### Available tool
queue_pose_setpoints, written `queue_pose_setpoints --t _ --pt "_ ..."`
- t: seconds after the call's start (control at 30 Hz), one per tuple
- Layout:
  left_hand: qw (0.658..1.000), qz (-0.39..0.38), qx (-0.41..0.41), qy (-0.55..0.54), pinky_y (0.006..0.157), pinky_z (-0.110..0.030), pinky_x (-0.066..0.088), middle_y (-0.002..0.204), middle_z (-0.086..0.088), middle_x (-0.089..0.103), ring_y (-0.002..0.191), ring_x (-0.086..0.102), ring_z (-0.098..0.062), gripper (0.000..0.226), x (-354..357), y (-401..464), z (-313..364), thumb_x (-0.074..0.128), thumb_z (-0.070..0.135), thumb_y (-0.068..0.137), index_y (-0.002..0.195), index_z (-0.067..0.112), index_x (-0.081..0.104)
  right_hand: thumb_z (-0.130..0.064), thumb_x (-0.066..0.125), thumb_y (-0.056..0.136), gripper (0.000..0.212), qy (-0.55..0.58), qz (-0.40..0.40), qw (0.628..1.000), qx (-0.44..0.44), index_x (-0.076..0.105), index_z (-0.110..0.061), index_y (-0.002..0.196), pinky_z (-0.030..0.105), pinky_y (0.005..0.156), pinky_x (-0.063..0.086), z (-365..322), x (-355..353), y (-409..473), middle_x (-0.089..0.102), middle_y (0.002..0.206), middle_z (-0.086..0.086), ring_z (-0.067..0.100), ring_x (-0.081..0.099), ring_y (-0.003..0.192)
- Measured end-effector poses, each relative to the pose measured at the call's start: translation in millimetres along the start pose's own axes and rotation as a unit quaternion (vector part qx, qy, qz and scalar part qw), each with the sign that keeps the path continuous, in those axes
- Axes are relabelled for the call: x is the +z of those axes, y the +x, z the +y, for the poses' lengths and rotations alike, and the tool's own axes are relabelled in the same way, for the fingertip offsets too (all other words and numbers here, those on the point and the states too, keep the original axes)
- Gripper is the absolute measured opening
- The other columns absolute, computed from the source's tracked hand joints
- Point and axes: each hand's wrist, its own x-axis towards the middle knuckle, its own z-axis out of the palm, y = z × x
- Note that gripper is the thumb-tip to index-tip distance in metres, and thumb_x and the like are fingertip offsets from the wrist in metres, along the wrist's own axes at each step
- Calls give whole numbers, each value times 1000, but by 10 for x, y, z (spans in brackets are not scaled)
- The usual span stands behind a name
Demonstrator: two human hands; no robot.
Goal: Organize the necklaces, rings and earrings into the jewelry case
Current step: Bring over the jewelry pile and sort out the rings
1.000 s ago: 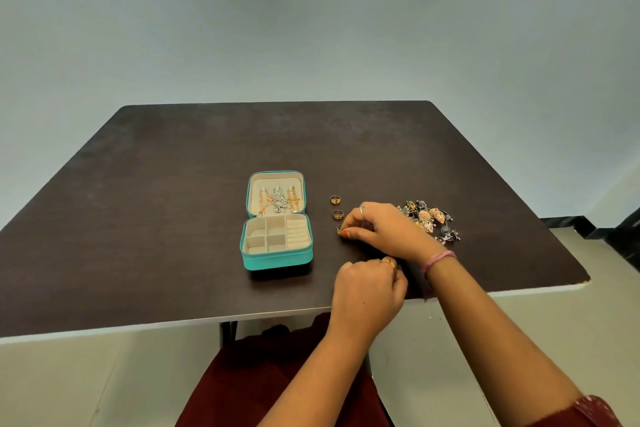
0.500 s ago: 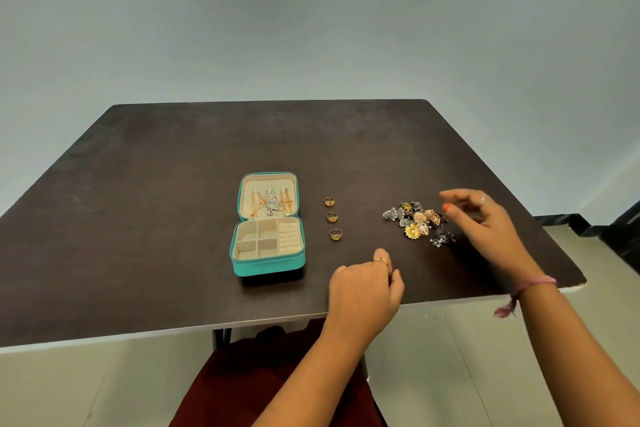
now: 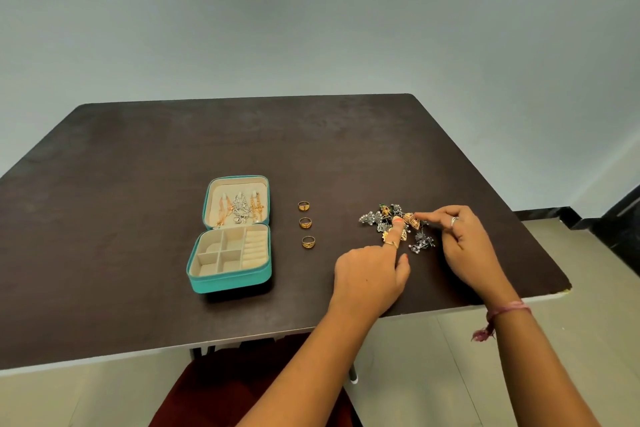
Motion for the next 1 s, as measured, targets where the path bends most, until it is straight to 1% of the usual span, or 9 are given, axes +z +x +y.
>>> queue_pose_setpoints --t 0.07,0.13,0.23,0.37,0.6,0.7,0.83,0.9,1.0 --pt "998 16 -2 61 43 -21 10 65 1 65 59 62 -21 53 -9 20 -17 44 44 93 145 36 36 9 38 90 47 4 0 1000 18 71 -20 109 20 89 33 -15 -2 9 47 108 -4 13 47 106" --pt "999 -28 -20 41 43 -17 2 46 5 55 40 53 -14 48 -36 19 -8 53 48 81 128 35 59 9 41 89 43 20 15 999 33 72 -18 101 12 81 34 -33 -13 0 49 107 -4 6 47 99" --pt "999 -38 -8 29 41 -20 9 61 3 64 55 62 -18 47 38 2 -5 46 46 91 137 36 47 10 42 87 41 56 40 997 37 68 -21 93 4 79 34 -34 -28 -23 53 104 -2 4 53 94" --pt "998 -38 -13 40 42 -16 -3 39 7 49 33 47 -8 38 -18 26 -3 59 47 74 109 39 69 7 43 90 45 67 16 998 -3 68 -29 103 22 90 41 -7 -28 -29 52 108 -3 12 55 104" --pt "999 -29 1 14 42 -15 -1 49 9 58 41 55 -8 34 -7 39 -11 57 44 81 114 37 62 -33 65 85 15 66 11 997 46 65 -34 100 17 79 40 -29 -8 1 53 103 -8 10 52 104" --pt "999 1 -29 15 39 -17 5 47 5 56 41 56 -13 31 43 55 -30 55 44 84 110 28 57 -40 69 81 16 51 6 997 56 65 -37 96 16 76 39 -33 11 20 52 102 -7 10 50 103" --pt "998 -1 -57 -31 44 -25 30 67 1 67 60 65 -20 24 66 60 -19 46 42 92 108 25 52 -43 70 79 12 50 5 996 73 68 -37 90 19 76 38 -74 22 74 51 101 -7 10 49 102" --pt "998 -2 -48 -34 43 -23 28 63 2 65 56 63 -18 20 39 67 -4 47 41 90 98 25 56 -42 72 78 13 37 2 996 85 69 -36 89 24 79 38 -111 47 92 49 102 -7 11 47 104" --pt "999 -31 -39 -18 39 -17 6 52 5 59 45 58 -12 14 25 69 -10 53 42 83 84 29 58 -42 72 78 15 5 8 995 97 70 -30 87 34 83 44 -166 91 111 48 101 -7 14 47 105"
